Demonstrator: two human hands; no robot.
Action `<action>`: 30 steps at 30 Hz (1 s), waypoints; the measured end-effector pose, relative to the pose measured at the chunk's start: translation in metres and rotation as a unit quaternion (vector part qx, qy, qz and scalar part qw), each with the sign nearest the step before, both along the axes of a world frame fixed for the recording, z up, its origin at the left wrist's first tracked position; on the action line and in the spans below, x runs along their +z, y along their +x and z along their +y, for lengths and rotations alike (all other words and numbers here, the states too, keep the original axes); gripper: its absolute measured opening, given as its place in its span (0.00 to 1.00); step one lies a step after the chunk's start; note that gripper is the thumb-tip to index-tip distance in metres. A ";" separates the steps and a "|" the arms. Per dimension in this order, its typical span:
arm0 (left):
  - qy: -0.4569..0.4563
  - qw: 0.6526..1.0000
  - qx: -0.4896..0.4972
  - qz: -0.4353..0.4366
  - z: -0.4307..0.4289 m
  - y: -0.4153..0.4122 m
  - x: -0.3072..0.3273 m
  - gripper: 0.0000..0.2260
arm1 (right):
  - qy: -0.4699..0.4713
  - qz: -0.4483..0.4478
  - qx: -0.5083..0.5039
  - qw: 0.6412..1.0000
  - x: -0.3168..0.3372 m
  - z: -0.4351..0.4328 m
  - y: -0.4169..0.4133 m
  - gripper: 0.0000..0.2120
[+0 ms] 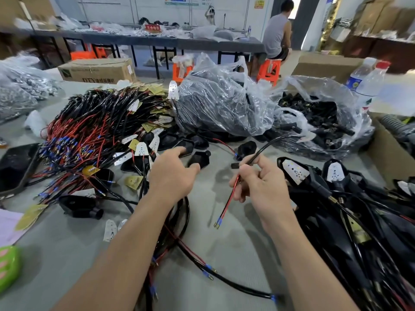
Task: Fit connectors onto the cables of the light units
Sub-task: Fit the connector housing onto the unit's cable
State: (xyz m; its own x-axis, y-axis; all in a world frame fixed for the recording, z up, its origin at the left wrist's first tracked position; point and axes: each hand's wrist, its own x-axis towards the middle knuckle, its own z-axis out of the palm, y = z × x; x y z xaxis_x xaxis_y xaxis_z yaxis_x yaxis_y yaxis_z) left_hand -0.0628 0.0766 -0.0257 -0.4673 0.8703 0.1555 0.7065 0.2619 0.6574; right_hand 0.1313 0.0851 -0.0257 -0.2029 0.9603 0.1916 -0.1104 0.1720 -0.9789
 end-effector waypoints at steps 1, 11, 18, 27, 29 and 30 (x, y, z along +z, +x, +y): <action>-0.029 0.999 0.007 0.031 0.008 0.000 -0.002 0.30 | -0.004 0.000 0.000 1.000 0.000 -0.001 -0.001 0.08; 0.020 0.995 -0.057 0.082 0.019 0.004 -0.013 0.17 | -0.008 -0.075 -0.010 0.997 -0.008 0.004 -0.001 0.09; 0.088 0.897 -0.268 -0.339 -0.022 -0.002 0.007 0.16 | 0.008 -0.116 -0.082 0.990 -0.018 0.008 -0.004 0.13; 0.093 0.748 -0.346 -0.559 -0.023 0.024 -0.012 0.14 | -0.040 -0.033 -0.020 0.998 -0.010 -0.012 -0.020 0.15; 0.081 0.758 -0.327 -0.559 -0.023 0.025 -0.010 0.12 | -0.024 -0.071 -0.013 0.997 -0.011 -0.013 -0.021 0.14; 0.074 0.769 -0.296 -0.562 -0.023 0.025 -0.010 0.13 | -0.009 -0.098 -0.022 0.995 -0.012 -0.012 -0.020 0.13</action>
State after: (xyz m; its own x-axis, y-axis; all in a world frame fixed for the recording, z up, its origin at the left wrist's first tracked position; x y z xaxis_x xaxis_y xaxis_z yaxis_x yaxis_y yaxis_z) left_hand -0.0377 0.0533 -0.0361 0.0912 0.9940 0.0604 -0.3619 -0.0234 0.9319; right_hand 0.1115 0.0729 -0.0380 -0.1927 0.9718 0.1361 0.0903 0.1556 -0.9837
